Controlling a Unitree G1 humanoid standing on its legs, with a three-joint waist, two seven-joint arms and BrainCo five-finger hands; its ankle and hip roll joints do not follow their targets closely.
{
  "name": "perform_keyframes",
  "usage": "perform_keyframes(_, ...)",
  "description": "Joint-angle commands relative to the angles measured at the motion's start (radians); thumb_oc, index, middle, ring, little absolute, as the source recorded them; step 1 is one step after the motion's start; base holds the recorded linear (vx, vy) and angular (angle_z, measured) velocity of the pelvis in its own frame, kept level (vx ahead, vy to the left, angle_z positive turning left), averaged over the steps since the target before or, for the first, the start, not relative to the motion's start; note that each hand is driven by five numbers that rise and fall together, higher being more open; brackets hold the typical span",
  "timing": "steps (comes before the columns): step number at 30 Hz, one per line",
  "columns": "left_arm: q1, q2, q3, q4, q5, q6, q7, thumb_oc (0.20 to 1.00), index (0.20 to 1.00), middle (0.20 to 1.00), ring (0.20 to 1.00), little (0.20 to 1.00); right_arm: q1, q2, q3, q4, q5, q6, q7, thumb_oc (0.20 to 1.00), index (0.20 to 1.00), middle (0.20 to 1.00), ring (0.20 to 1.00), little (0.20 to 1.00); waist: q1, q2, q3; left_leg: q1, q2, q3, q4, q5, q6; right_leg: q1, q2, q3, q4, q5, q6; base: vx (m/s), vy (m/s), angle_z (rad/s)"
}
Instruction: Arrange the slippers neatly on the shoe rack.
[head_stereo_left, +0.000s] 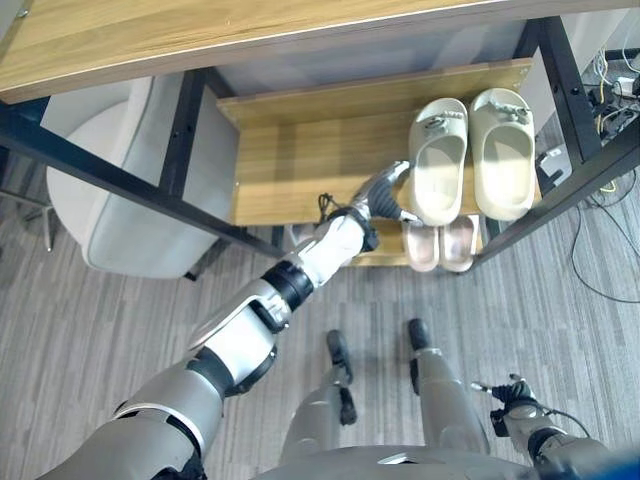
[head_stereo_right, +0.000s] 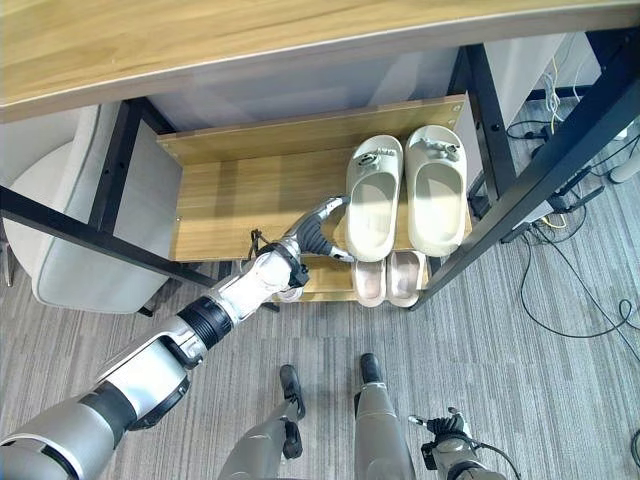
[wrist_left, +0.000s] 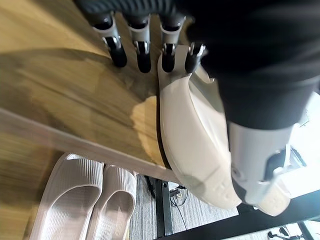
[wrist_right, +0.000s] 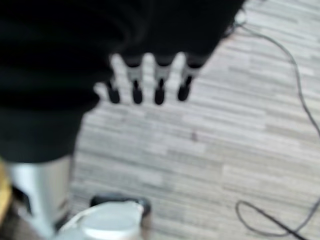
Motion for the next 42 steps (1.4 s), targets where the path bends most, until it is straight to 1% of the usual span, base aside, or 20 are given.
perform_keyframes(1,-0.072,-0.062,0.05,0.091,-0.03,-0.024,0.022,1.0,1.0,1.0,1.0,1.0,-0.003,-0.035,0.034,0.01,0.017,0.001,-0.023,1.0,1.0,1.0,1.0,1.0,-0.033,-0.007,0.008,-0.057,-0.029,-0.015,0.101,-0.088,-0.002,0.036,-0.002,-0.066,-0.155,0.042,0.02,0.0,0.0,0.0)
perform_keyframes(11,-0.092,-0.083,0.056,0.128,-0.021,-0.026,0.054,1.0,1.0,1.0,1.0,1.0,-0.003,-0.038,0.04,0.017,0.024,-0.005,-0.029,1.0,1.0,1.0,1.0,1.0,-0.036,-0.015,0.003,-0.061,-0.027,-0.016,0.104,-0.089,-0.003,0.031,0.0,-0.067,-0.151,0.042,0.018,0.0,0.0,0.0)
perform_keyframes(19,-0.09,-0.077,0.069,0.122,-0.003,-0.03,0.089,1.0,1.0,1.0,1.0,1.0,0.005,-0.033,0.037,0.016,0.033,-0.014,-0.031,1.0,1.0,1.0,1.0,1.0,-0.036,-0.023,-0.002,-0.065,-0.027,-0.019,0.107,-0.09,-0.001,0.027,-0.002,-0.071,-0.145,0.044,0.017,0.0,0.0,0.0)
perform_keyframes(23,-0.097,-0.008,0.08,0.04,0.091,-0.048,0.152,1.0,1.0,1.0,1.0,1.0,0.012,-0.028,0.029,0.009,0.04,-0.03,-0.031,1.0,1.0,1.0,1.0,1.0,-0.03,-0.031,0.0,-0.07,-0.027,-0.025,0.112,-0.092,-0.001,0.026,-0.004,-0.072,-0.141,0.042,0.017,0.0,0.0,0.0)
perform_keyframes(24,-0.086,0.016,0.096,-0.009,0.092,-0.053,0.162,1.0,1.0,1.0,1.0,1.0,0.015,-0.027,0.027,0.005,0.039,-0.033,-0.032,1.0,1.0,1.0,1.0,1.0,-0.026,-0.032,0.001,-0.07,-0.027,-0.026,0.112,-0.092,-0.002,0.026,-0.005,-0.074,-0.142,0.042,0.017,0.0,0.0,0.0)
perform_keyframes(25,-0.085,0.017,0.096,-0.01,0.092,-0.053,0.161,1.0,1.0,1.0,1.0,1.0,0.015,-0.026,0.028,0.005,0.039,-0.033,-0.032,1.0,1.0,1.0,1.0,1.0,-0.027,-0.032,0.0,-0.07,-0.027,-0.026,0.112,-0.092,-0.002,0.027,-0.005,-0.074,-0.142,0.042,0.017,0.0,0.0,0.0)
perform_keyframes(26,-0.044,0.06,0.137,-0.097,0.074,-0.067,0.17,1.0,1.0,1.0,1.0,1.0,0.02,-0.021,0.019,-0.003,0.038,-0.037,-0.03,1.0,1.0,1.0,1.0,1.0,-0.021,-0.033,0.003,-0.07,-0.028,-0.029,0.116,-0.094,-0.001,0.027,-0.005,-0.075,-0.14,0.041,0.016,0.0,0.0,0.0)
perform_keyframes(27,-0.02,0.082,0.153,-0.129,0.07,-0.074,0.173,1.0,1.0,1.0,1.0,1.0,0.022,-0.018,0.014,-0.006,0.039,-0.038,-0.029,1.0,1.0,1.0,1.0,1.0,-0.018,-0.034,0.003,-0.071,-0.029,-0.03,0.117,-0.094,-0.001,0.029,-0.006,-0.076,-0.14,0.041,0.016,0.0,0.0,0.0)
perform_keyframes(32,0.111,0.196,0.249,-0.307,0.05,-0.105,0.168,1.0,1.0,1.0,1.0,1.0,0.029,-0.004,-0.014,-0.021,0.04,-0.041,-0.019,1.0,1.0,1.0,1.0,1.0,0.001,-0.039,0.001,-0.066,-0.03,-0.035,0.121,-0.096,-0.003,0.041,-0.008,-0.079,-0.137,0.037,0.015,0.0,0.0,0.0)
perform_keyframes(35,0.213,0.237,0.32,-0.398,0.005,-0.129,0.16,1.0,1.0,1.0,1.0,1.0,0.032,0.004,-0.023,-0.037,0.035,-0.038,-0.012,1.0,1.0,1.0,1.0,1.0,0.012,-0.044,-0.008,-0.063,-0.031,-0.037,0.122,-0.093,-0.004,0.055,-0.009,-0.083,-0.142,0.04,0.013,0.02,0.015,0.05)
perform_keyframes(37,0.28,0.264,0.359,-0.445,-0.007,-0.142,0.149,1.0,1.0,1.0,1.0,1.0,0.036,0.009,-0.028,-0.048,0.026,-0.037,-0.004,1.0,1.0,1.0,1.0,1.0,0.022,-0.047,-0.01,-0.051,-0.031,-0.04,0.126,-0.101,-0.005,0.07,-0.011,-0.084,-0.138,0.032,0.013,0.03,0.012,0.09)
perform_keyframes(38,0.282,0.265,0.361,-0.447,-0.007,-0.14,0.148,1.0,1.0,1.0,1.0,1.0,0.035,0.009,-0.026,-0.049,0.026,-0.037,-0.004,1.0,1.0,1.0,1.0,1.0,0.021,-0.047,-0.012,-0.055,-0.03,-0.04,0.123,-0.095,-0.005,0.068,-0.011,-0.084,-0.144,0.038,0.013,0.02,0.015,0.09)
perform_keyframes(40,0.37,0.298,0.396,-0.499,-0.013,-0.153,0.123,1.0,1.0,1.0,1.0,1.0,0.03,0.012,-0.019,-0.071,0.01,-0.034,0.003,1.0,1.0,1.0,1.0,1.0,0.036,-0.053,-0.013,-0.039,-0.03,-0.044,0.122,-0.099,-0.005,0.088,-0.014,-0.088,-0.145,0.034,0.013,0.01,0.009,0.05)
perform_keyframes(42,0.434,0.314,0.419,-0.533,-0.013,-0.157,0.103,1.0,1.0,1.0,1.0,1.0,0.019,0.014,-0.009,-0.094,-0.002,-0.036,0.005,1.0,1.0,1.0,1.0,1.0,0.044,-0.056,-0.014,-0.026,-0.033,-0.046,0.119,-0.099,-0.006,0.102,-0.016,-0.09,-0.148,0.034,0.013,0.02,0.034,0.01)
